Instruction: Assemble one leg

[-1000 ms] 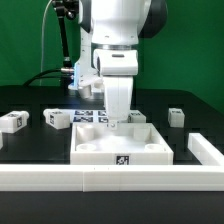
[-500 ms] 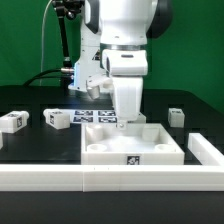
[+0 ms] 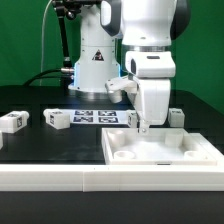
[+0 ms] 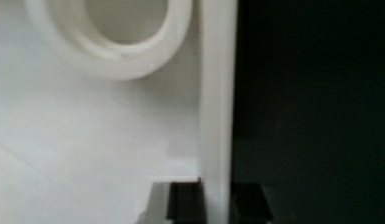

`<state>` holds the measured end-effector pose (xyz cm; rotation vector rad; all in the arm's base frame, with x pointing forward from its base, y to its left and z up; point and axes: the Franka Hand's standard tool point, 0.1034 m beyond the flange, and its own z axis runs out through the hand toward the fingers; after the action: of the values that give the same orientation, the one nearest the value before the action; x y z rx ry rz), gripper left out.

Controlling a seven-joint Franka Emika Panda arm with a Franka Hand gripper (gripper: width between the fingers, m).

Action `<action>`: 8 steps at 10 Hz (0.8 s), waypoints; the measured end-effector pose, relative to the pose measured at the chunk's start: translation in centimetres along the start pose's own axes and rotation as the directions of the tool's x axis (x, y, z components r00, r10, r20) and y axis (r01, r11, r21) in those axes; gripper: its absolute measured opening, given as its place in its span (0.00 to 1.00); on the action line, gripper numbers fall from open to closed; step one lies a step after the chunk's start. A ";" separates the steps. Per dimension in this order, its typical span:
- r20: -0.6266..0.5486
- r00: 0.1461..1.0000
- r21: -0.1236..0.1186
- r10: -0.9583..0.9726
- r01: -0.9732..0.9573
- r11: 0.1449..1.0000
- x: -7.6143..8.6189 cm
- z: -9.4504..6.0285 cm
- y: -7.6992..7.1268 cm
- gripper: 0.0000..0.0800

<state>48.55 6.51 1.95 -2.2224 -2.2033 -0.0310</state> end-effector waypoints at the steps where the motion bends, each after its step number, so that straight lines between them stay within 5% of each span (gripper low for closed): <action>1: 0.000 1.000 -0.001 0.006 -0.006 1.000 0.0 0.0 0.1 0.07; 2: 0.000 1.000 0.000 0.007 -0.007 1.000 -0.1 0.0 0.0 0.14; 3: 0.000 1.000 0.001 0.007 -0.007 1.000 -0.1 0.0 0.0 0.31; 4: 0.000 1.000 0.001 0.007 -0.007 1.000 -0.1 0.0 0.0 0.31; 6: 0.001 1.000 0.001 0.008 -0.008 1.000 -0.1 0.1 0.0 0.70; 8: 0.001 1.000 0.001 0.008 -0.008 1.000 -0.2 0.1 0.0 0.79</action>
Offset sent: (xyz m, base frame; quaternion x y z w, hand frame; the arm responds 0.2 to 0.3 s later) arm 0.0000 0.0000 0.0000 0.0000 0.0000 0.0000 1.0000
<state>48.52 6.36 1.89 -2.2313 -2.1938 -0.0291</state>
